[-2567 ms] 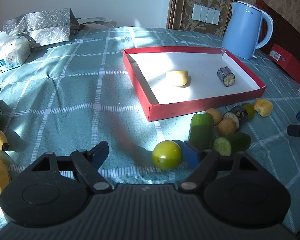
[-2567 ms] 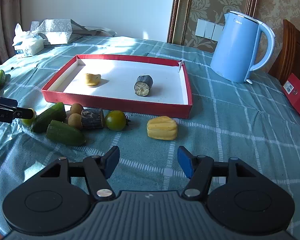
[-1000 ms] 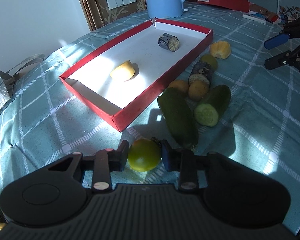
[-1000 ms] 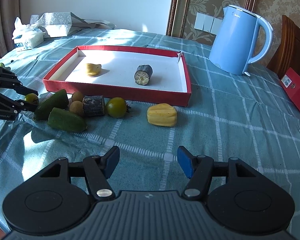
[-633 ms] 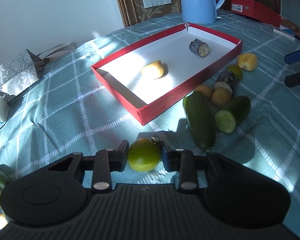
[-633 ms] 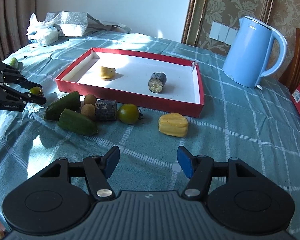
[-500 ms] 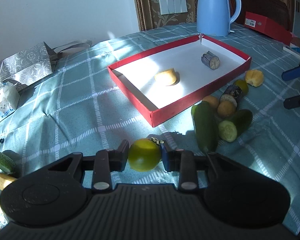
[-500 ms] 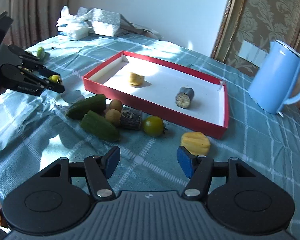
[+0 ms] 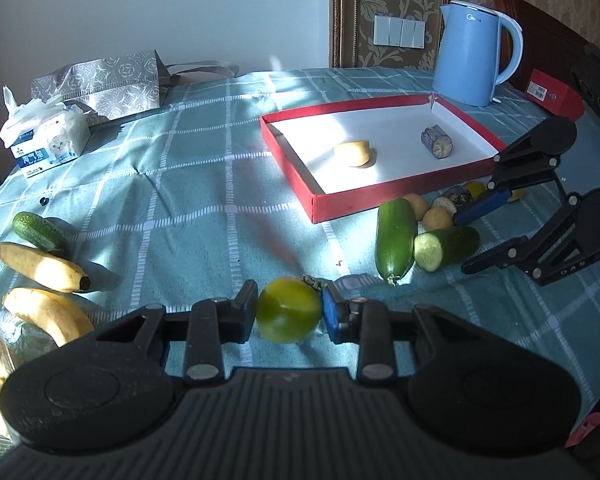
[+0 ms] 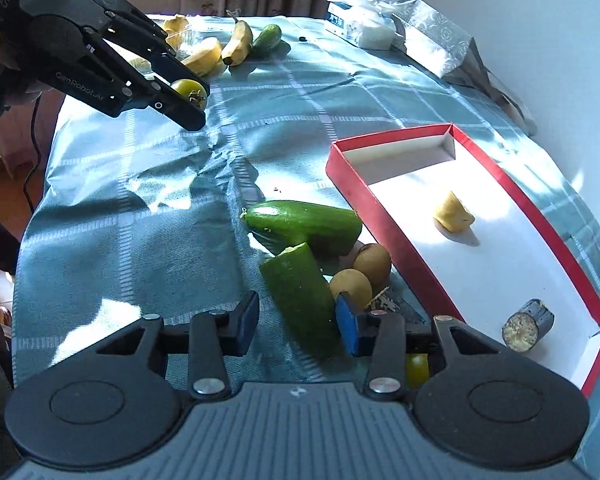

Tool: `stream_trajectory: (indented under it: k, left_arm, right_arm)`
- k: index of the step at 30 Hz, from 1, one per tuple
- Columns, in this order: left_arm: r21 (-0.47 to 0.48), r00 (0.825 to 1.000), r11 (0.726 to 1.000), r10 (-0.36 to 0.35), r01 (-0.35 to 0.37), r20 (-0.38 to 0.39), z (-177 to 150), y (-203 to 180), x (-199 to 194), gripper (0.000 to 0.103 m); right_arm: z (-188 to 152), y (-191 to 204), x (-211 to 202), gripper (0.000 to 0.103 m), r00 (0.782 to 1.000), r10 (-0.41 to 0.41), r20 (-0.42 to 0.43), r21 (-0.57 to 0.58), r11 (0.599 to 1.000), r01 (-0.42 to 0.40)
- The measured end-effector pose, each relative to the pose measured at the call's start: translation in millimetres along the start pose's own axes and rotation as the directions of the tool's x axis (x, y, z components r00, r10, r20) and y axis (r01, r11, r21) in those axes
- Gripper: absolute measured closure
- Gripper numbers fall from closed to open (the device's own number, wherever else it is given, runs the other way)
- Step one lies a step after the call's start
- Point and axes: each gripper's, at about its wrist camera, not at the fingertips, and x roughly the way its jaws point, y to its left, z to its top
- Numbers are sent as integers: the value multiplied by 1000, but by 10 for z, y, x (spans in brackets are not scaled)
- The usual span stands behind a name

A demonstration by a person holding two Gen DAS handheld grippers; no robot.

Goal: Organize fruits
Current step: 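Carry the green tomato with the left gripper while the right gripper grasps a cut cucumber piece, then lower the tomato into the tray and open the left gripper while the right carries the cucumber piece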

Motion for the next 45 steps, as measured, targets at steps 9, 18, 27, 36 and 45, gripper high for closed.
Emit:
stream_trajectory:
  k: [9,18,27,36,45]
  left_arm:
    - [-68,999,997,41,-42,-15,-116,-53,-104,73]
    - [-84,999,996,32,-33,-17,-70,-141,-55,73]
    - [-95,1000,995,-29,30,11,112,-192,13,73]
    - [-44,992,992,-118,120,44,615,-363,384,73]
    - [-25,989,990,-135,137,64,1293,-611,1234,73]
  right_arm:
    - [74,-25,176,63,997,74,-30,-174,982,-79]
    - [28,-114,178,69,998,55,-6,-45,997,-55]
    - [-112,-84,-214,69,995,-22,99,211,977,0]
    - [-404,-99,-718,69,972,-194,136,508,856,99]
    - [-758,-280,-1095,69,925,-377,55,679,693,242]
